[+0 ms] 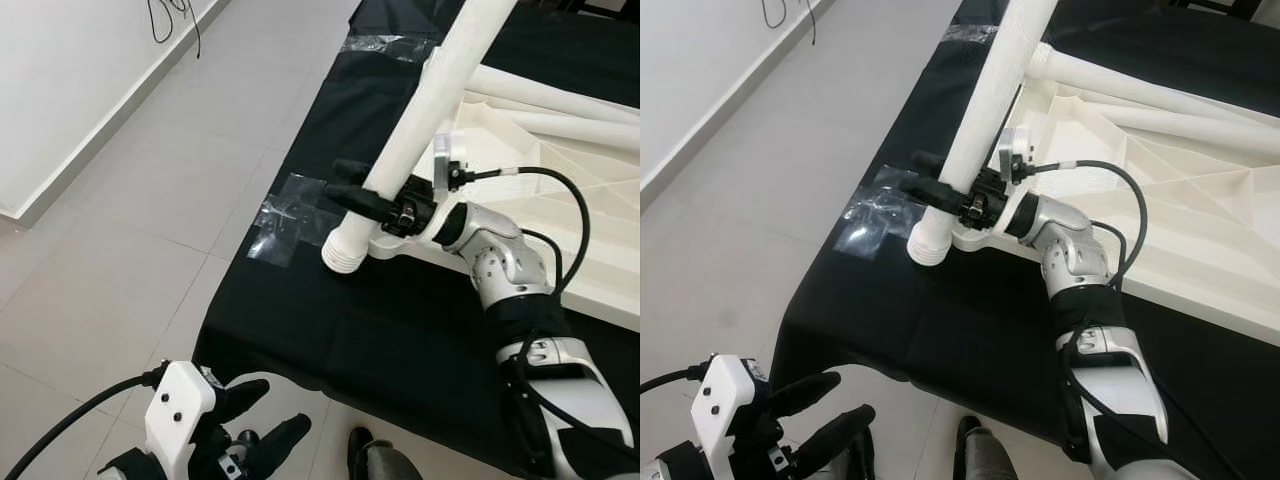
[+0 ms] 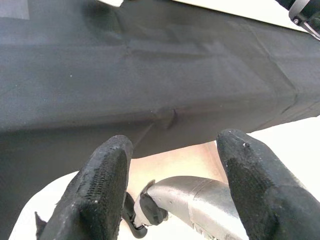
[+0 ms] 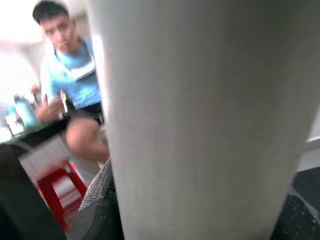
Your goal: Building children table
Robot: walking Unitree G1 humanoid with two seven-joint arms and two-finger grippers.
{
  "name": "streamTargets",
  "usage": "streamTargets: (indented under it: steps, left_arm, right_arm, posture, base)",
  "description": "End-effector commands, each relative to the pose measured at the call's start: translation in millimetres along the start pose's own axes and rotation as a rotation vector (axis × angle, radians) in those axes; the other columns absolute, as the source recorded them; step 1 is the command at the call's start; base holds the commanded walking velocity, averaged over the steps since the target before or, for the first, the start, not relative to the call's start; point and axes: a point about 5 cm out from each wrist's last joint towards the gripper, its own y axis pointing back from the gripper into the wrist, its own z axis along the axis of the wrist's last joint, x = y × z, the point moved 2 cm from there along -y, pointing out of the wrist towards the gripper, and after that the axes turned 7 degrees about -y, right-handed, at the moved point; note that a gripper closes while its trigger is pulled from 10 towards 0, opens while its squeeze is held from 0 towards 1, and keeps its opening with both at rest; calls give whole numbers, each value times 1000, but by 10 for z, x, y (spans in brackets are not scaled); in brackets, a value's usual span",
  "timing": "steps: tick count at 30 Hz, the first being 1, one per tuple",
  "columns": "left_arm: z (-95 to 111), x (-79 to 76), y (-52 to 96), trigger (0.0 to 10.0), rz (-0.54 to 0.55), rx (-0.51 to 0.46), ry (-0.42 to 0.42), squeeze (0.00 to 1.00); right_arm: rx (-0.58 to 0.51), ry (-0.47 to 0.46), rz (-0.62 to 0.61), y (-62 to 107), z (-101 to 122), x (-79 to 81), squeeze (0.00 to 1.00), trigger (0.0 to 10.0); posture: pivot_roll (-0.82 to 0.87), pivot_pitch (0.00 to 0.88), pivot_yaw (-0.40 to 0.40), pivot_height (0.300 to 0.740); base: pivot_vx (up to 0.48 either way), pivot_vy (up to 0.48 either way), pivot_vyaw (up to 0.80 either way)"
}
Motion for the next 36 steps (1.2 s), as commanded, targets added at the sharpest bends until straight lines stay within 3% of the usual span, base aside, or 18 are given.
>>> streamTargets:
  steps: [1, 6, 10, 18, 20, 23, 31, 36]
  left_arm:
    - [-38, -21, 12, 10000, -9, 19, 9, 0]
    - [-41, -21, 11, 10000, -11, 19, 11, 0]
    - [-47, -18, 9, 10000, -13, 20, 10, 0]
    - [-58, -5, 4, 10000, -11, 21, 8, 0]
    - [-61, -3, 3, 10000, -11, 20, 7, 0]
    - [-64, -2, 1, 10000, -12, 20, 7, 0]
    - [-67, -3, -11, 10000, -12, 20, 5, 0]
    - [-59, 1, -21, 10000, -9, 16, 3, 0]
  right_arm:
    - [-135, -36, 82, -5, 282, 86, 0, 10000]
    - [-206, -48, 83, -5, 397, 72, 0, 10000]
    - [-227, -26, -1, 5, 431, -31, 0, 10000]
    - [-113, 18, -21, 42, 279, -24, 0, 10000]
    - [34, 72, -19, 73, 69, -1, 0, 10000]
    - [107, 108, -32, 99, -47, -15, 0, 10000]
    - [86, 115, -92, 112, -16, -108, 0, 10000]
    - [52, 73, -139, 174, -1, -172, 0, 10000]
  posture:
    - [99, 364, -35, 740]
    - [98, 363, -34, 740]
    - [98, 363, -34, 740]
    - [96, 352, -33, 740]
    - [94, 349, -32, 740]
    - [94, 349, -32, 740]
    - [93, 342, -34, 740]
    - [95, 346, -36, 740]
  base:
    - [0, 0, 0]
    - [0, 0, 0]
    - [0, 0, 0]
    - [0, 0, 0]
    - [0, 0, 0]
    - [0, 0, 0]
    - [0, 0, 0]
    - [0, 0, 0]
